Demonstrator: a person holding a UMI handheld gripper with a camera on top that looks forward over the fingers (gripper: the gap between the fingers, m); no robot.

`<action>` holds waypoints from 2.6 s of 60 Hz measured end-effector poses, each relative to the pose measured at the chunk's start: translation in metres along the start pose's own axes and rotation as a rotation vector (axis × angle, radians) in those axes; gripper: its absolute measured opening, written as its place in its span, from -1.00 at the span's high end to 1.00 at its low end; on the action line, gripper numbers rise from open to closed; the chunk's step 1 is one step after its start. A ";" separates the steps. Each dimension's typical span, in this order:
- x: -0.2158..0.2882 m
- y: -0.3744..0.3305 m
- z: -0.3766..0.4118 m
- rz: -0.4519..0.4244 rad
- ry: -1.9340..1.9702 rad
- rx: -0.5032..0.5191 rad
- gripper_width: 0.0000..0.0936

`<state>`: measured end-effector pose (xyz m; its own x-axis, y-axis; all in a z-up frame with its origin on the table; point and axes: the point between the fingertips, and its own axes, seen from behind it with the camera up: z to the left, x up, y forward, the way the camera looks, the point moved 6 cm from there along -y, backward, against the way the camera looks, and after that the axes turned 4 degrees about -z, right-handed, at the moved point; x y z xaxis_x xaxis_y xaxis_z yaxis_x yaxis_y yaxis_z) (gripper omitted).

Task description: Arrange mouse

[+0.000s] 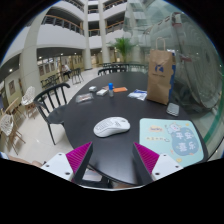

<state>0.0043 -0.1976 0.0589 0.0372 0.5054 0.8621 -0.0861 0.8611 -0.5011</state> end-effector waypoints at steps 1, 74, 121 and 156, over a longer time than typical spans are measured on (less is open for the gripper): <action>-0.005 -0.008 -0.004 0.007 -0.007 0.012 -0.80; 0.089 0.240 0.035 0.067 0.031 -0.169 -0.26; 0.036 0.003 -0.153 0.046 0.024 -0.145 0.09; -0.015 -0.058 -0.170 0.044 0.053 -0.105 -0.81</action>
<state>0.1775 -0.2453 0.0624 0.0885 0.5428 0.8352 0.0159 0.8376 -0.5460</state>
